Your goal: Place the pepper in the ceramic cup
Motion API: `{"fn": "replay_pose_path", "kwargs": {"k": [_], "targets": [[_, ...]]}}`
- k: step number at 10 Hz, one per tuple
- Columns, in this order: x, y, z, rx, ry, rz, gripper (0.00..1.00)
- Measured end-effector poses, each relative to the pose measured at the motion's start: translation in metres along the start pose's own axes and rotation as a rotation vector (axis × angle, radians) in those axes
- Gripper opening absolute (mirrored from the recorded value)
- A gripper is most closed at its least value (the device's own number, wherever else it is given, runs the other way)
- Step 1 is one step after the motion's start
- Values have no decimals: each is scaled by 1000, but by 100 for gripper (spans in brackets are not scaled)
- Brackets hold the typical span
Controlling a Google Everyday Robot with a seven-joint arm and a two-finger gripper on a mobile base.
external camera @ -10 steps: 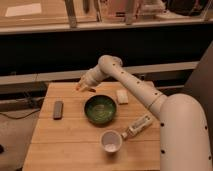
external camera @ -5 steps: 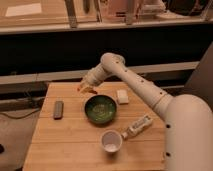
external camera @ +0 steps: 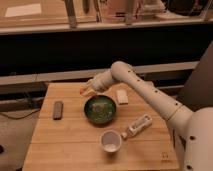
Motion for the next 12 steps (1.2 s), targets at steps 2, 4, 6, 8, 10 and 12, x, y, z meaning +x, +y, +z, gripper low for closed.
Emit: {"fn": "replay_pose_path", "kwargs": {"k": [2, 4, 6, 8, 10, 12], "targets": [[-1, 9, -13, 28, -38, -1, 0], [-3, 23, -27, 53, -87, 0, 0], [-2, 36, -44, 81, -129, 5, 0], [0, 47, -55, 96, -159, 13, 0], [0, 63, -70, 109, -188, 21, 0], [-7, 73, -78, 108, -213, 18, 0]]}}
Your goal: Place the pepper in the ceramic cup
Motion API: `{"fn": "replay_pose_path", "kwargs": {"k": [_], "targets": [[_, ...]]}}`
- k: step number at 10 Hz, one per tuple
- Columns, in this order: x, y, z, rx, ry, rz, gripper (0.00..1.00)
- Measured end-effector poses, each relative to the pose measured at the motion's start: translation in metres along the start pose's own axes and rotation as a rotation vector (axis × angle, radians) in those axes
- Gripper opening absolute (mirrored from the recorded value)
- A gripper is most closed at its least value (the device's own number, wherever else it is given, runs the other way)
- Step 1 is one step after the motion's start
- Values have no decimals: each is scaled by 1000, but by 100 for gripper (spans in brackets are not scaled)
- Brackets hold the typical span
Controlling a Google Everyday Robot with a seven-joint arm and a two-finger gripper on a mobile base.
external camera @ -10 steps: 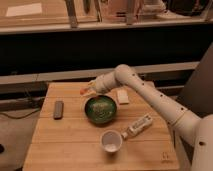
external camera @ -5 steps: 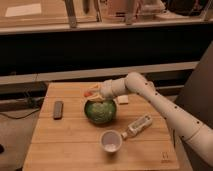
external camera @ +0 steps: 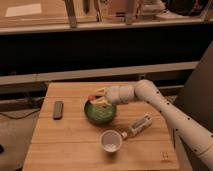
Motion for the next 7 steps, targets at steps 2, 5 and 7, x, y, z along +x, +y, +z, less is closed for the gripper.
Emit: {"fn": "replay_pose_path", "kwargs": {"k": [2, 5, 7], "targets": [[-13, 11, -15, 2, -34, 0, 0], [-16, 24, -22, -4, -80, 17, 0], [-14, 34, -21, -13, -109, 31, 0]]}}
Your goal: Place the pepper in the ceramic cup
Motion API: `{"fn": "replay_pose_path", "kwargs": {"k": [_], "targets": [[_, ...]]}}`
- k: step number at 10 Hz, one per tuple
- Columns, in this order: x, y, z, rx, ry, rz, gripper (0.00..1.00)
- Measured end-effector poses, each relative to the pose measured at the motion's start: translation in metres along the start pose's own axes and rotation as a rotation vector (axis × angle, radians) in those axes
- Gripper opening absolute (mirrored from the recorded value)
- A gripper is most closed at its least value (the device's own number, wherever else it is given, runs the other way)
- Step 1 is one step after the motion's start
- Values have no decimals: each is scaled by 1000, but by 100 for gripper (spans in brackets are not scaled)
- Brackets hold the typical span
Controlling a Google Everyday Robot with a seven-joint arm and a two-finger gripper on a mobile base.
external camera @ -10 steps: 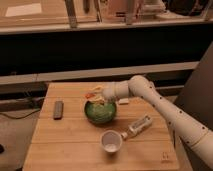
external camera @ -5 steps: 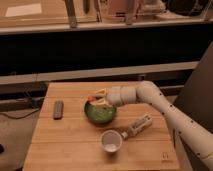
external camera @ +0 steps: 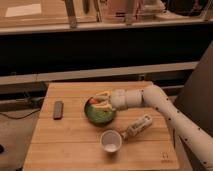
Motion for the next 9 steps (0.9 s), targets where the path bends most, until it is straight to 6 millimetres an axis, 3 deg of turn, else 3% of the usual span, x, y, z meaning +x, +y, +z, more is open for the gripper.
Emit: {"fn": "replay_pose_path", "kwargs": {"k": [5, 9], "targets": [[9, 29, -11, 12, -27, 4, 0], [10, 41, -14, -6, -71, -6, 0]]}}
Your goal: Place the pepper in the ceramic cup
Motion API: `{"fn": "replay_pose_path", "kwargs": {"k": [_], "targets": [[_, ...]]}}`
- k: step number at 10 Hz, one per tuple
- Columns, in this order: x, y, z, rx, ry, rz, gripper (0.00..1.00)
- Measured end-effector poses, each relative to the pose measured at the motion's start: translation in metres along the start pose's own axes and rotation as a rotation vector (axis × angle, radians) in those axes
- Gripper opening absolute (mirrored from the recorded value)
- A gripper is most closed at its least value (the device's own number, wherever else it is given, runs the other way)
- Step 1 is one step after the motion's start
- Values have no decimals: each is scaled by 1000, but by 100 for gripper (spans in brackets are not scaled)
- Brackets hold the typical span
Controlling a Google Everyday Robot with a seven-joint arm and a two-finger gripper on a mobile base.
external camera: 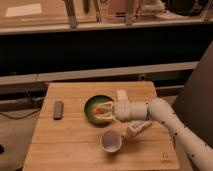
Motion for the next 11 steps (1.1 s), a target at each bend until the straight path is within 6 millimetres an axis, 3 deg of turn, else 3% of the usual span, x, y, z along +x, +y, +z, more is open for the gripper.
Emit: {"fn": "replay_pose_path", "kwargs": {"k": [11], "targets": [[3, 26, -20, -66, -1, 57, 0]]}}
